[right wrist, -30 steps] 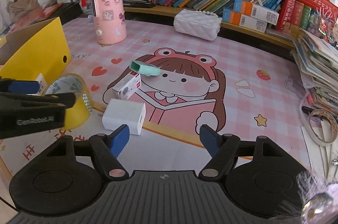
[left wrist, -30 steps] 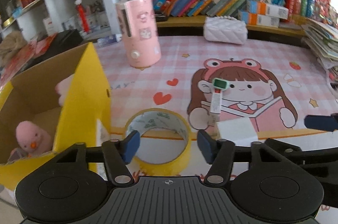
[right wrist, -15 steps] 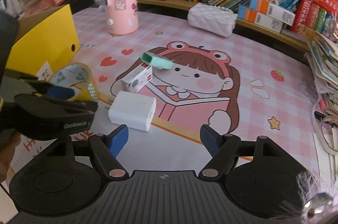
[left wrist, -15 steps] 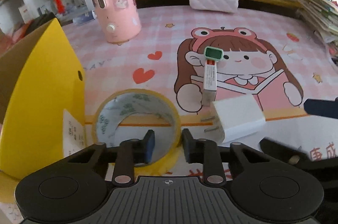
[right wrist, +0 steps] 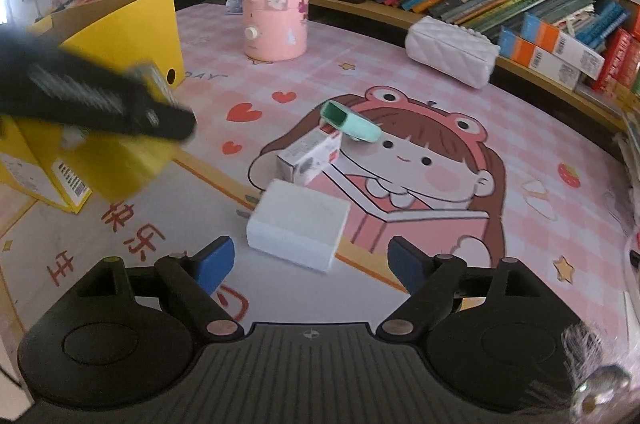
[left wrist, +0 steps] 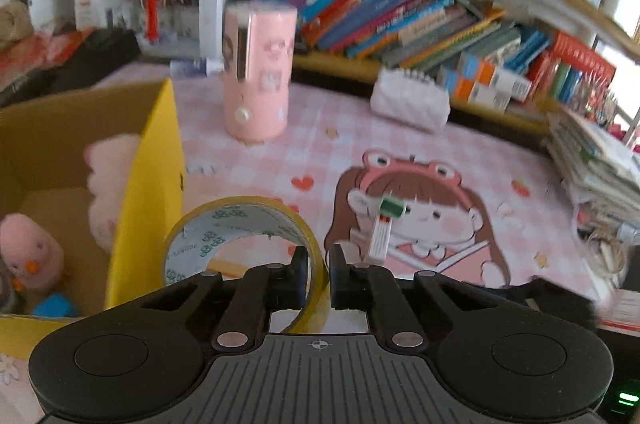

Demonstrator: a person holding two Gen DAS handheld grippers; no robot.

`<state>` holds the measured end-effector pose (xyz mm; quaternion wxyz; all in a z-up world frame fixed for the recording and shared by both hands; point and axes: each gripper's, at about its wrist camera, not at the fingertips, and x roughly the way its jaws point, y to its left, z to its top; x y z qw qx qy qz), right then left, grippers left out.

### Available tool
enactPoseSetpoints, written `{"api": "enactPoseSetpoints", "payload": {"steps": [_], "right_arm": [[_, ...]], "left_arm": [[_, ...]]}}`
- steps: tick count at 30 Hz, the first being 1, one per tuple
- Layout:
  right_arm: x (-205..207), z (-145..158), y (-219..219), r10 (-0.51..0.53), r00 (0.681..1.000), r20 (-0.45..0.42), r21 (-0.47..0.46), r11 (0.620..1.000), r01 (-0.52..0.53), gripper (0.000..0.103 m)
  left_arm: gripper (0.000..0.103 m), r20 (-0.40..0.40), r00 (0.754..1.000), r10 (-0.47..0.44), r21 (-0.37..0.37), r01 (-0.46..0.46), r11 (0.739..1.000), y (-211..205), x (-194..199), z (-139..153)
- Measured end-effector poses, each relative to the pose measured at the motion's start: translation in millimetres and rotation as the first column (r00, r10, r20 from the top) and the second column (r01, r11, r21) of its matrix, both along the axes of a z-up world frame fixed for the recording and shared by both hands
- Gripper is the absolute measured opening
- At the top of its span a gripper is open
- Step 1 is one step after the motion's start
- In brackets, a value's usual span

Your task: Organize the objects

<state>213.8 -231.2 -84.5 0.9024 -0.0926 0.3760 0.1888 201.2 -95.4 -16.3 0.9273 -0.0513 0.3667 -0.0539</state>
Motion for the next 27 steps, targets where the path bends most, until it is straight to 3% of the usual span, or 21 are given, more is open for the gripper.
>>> {"api": "enactPoseSetpoints", "payload": {"steps": [5, 8, 9, 10, 17, 27], "right_arm": [[10, -7, 8, -0.005, 1.0, -0.025, 0.017, 1.0, 0.006, 0.079], [12, -10, 7, -0.017, 0.999, -0.036, 0.031, 0.999, 0.018, 0.064], [11, -10, 7, -0.016, 1.0, -0.025, 0.03, 0.999, 0.017, 0.054], [10, -9, 7, -0.01, 1.0, -0.019, 0.029, 1.0, 0.011, 0.053], [-3, 2, -2, -0.048, 0.999, -0.012, 0.015, 0.999, 0.048, 0.052], [-46, 42, -33, -0.212, 0.977, -0.011, 0.055, 0.976, 0.213, 0.052]], "left_arm": [[0.009, 0.038, 0.999, -0.002, -0.01, 0.002, 1.0, 3, -13, 12], [0.009, 0.043, 0.999, 0.0, -0.018, 0.001, 1.0, 5, -20, 15], [0.009, 0.045, 0.999, 0.0, -0.021, 0.001, 1.0, 5, -22, 15], [0.009, 0.046, 0.999, -0.002, -0.026, 0.003, 1.0, 6, -24, 15], [0.009, 0.05, 0.998, -0.023, -0.062, 0.026, 0.998, 6, -38, 16], [0.009, 0.04, 0.997, -0.071, -0.167, 0.077, 0.983, 16, -57, 12]]}}
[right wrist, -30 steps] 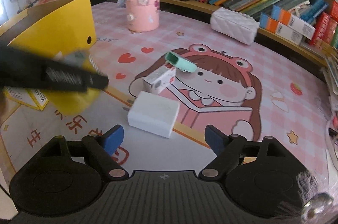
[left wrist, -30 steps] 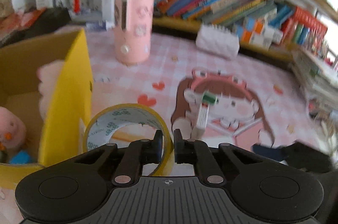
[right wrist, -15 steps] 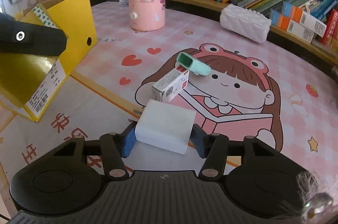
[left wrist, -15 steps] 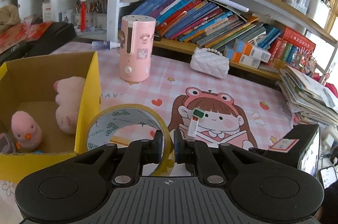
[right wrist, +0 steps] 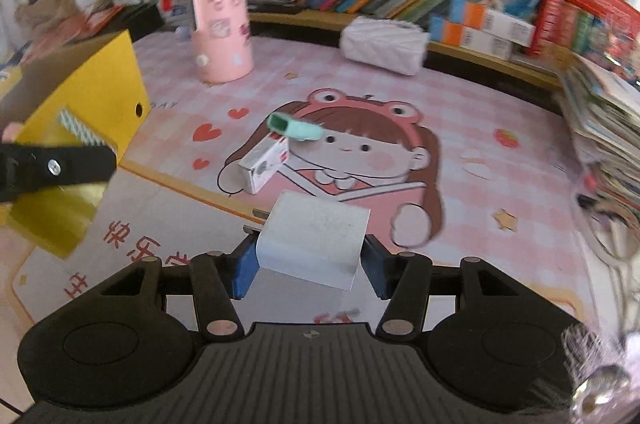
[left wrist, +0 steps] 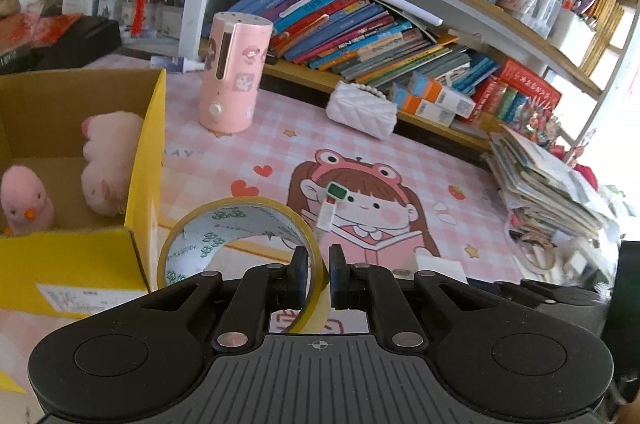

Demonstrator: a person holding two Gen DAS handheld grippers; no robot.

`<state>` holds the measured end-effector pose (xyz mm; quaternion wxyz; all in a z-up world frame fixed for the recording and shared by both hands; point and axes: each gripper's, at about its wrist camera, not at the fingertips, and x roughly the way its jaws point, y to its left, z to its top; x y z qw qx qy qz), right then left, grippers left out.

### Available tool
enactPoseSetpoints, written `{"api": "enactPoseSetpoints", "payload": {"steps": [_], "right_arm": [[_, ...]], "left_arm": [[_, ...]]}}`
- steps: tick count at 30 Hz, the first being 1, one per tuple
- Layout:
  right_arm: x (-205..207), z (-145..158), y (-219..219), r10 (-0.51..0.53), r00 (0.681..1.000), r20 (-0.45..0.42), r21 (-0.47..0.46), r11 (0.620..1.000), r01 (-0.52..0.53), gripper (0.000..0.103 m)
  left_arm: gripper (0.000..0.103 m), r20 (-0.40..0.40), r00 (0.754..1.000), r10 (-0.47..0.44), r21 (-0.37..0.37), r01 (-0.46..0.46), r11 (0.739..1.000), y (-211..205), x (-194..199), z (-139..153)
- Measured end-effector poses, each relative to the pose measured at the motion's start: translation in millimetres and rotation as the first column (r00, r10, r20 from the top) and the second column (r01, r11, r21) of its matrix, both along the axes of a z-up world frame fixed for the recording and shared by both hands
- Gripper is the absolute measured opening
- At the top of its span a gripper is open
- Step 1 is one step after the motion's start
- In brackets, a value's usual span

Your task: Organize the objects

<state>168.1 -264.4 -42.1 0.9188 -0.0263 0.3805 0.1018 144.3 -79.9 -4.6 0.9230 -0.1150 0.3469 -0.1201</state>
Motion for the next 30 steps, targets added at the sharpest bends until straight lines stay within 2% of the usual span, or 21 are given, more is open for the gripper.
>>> {"api": "enactPoseSetpoints", "payload": {"steps": [12, 21, 30], "right_arm": [[-64, 15, 37, -0.023, 1.0, 0.019, -0.017, 1.0, 0.024, 0.052], [-106, 32, 88, 0.033, 0.999, 0.038, 0.004, 0.999, -0.033, 0.052], [-138, 28, 137, 0.094, 0.995, 0.025, -0.012, 0.996, -0.094, 0.052]], "left_arm": [[0.009, 0.004, 1.0, -0.022, -0.054, 0.022, 0.998, 46, -52, 1], [0.009, 0.001, 0.999, 0.043, -0.069, -0.043, 0.997, 103, -98, 3], [0.009, 0.002, 0.995, 0.096, -0.086, -0.095, 0.992, 147, -127, 2]]}}
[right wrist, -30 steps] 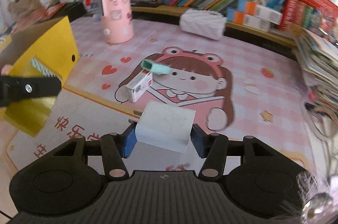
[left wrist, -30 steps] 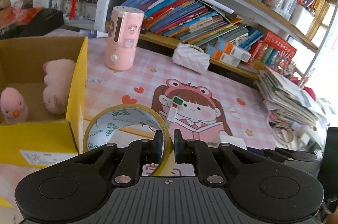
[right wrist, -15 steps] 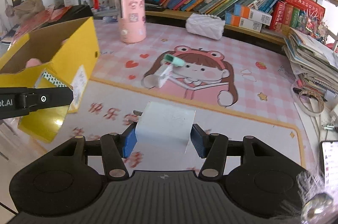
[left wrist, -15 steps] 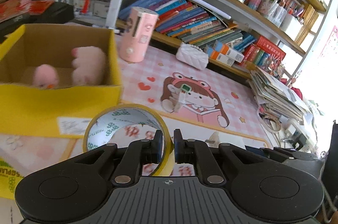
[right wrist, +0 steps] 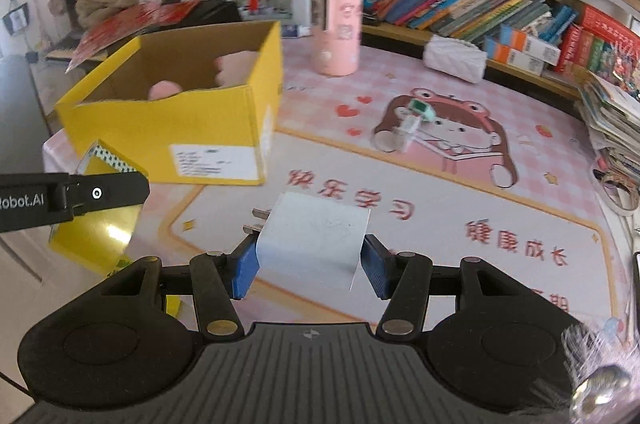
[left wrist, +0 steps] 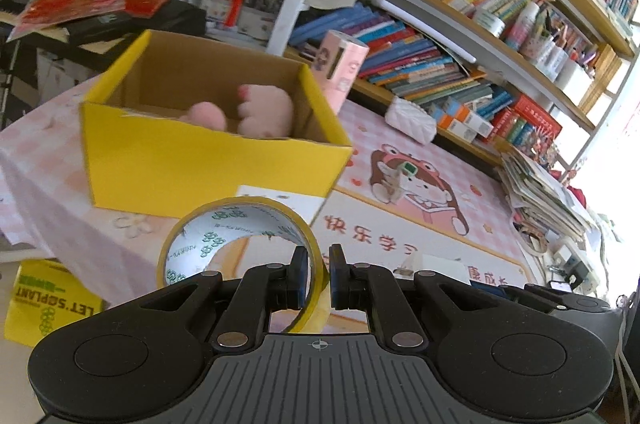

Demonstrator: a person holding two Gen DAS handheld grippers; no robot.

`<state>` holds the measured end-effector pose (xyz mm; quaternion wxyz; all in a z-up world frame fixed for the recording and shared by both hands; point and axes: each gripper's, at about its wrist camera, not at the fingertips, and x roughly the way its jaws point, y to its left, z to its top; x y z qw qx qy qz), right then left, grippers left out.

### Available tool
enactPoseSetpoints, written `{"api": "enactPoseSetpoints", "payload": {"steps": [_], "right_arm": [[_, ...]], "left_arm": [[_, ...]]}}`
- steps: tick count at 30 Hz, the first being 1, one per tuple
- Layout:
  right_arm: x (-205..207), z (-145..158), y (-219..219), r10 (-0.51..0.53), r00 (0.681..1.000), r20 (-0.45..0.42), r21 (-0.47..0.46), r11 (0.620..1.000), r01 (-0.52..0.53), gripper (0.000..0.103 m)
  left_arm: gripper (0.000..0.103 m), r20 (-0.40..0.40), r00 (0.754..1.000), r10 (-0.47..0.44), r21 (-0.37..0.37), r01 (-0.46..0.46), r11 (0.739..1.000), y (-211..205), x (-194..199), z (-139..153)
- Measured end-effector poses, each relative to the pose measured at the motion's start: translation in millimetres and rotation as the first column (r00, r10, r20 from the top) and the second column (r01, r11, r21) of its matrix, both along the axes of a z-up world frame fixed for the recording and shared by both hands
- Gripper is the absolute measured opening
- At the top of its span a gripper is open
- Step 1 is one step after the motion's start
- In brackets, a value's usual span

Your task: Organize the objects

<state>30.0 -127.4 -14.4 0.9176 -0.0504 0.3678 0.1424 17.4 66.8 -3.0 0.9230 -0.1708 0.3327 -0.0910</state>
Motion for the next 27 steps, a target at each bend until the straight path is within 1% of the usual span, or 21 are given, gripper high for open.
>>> {"api": "enactPoseSetpoints", "payload": {"steps": [5, 12, 27], "right_arm": [[-10, -1, 21, 0.028, 1.0, 0.003, 0.0, 1.0, -0.028, 0.052], [-21, -2, 40, 0.038, 0.999, 0.004, 0.009, 0.999, -0.038, 0.052], [-34, -4, 54, 0.019, 1.0, -0.001, 0.028, 0.999, -0.019, 0.052]], "left_arm": [[0.009, 0.007, 1.0, 0.019, 0.001, -0.019, 1.0, 18, -11, 1], [0.009, 0.016, 0.999, 0.032, 0.006, -0.033, 0.999, 35, -21, 3], [0.009, 0.032, 0.999, 0.017, 0.019, -0.018, 1.0, 50, -33, 5]]}}
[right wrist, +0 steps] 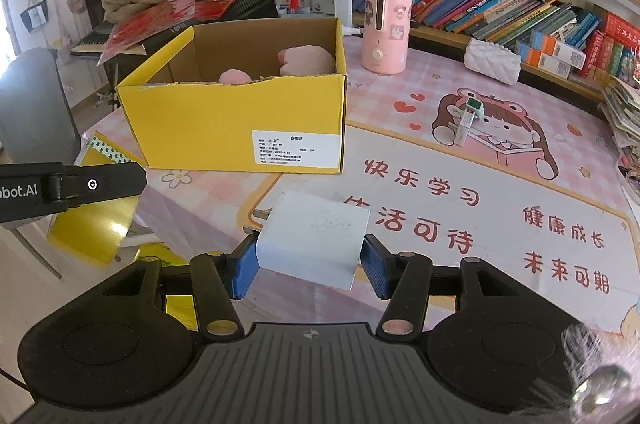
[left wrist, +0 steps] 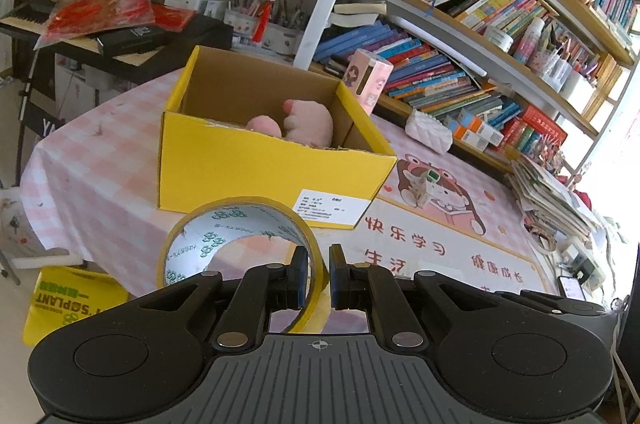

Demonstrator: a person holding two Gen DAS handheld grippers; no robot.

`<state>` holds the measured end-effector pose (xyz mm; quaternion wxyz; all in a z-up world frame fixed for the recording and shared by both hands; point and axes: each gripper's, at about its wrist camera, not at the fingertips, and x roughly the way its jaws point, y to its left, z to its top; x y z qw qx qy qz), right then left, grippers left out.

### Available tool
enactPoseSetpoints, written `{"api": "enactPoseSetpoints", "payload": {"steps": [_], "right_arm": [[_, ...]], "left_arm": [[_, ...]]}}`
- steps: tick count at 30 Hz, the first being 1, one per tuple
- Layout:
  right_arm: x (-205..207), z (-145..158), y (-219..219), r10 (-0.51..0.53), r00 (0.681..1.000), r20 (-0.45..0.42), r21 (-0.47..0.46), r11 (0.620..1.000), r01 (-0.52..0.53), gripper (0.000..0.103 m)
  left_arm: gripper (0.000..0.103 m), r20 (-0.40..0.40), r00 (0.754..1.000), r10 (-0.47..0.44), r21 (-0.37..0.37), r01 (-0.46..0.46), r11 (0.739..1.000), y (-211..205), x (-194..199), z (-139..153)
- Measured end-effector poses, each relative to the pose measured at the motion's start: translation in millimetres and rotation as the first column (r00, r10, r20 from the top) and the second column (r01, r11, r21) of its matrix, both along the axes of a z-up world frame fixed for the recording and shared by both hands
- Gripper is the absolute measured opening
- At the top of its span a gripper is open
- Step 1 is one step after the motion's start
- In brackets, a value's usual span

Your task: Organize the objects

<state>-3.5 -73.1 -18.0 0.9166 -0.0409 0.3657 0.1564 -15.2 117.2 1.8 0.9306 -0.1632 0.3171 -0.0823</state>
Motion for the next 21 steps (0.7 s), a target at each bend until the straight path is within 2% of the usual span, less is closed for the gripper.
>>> {"api": "enactPoseSetpoints", "payload": {"steps": [12, 21], "right_arm": [[-7, 0, 11, 0.002, 1.0, 0.002, -0.005, 1.0, -0.002, 0.052], [4, 14, 17, 0.023, 0.997, 0.069, -0.029, 0.999, -0.021, 0.052]], "left_arm": [[0.009, 0.02, 1.0, 0.009, -0.007, -0.009, 1.0, 13, -7, 3], [0.009, 0.126, 0.992, 0.031, 0.015, -0.033, 0.999, 16, 1, 27]]}}
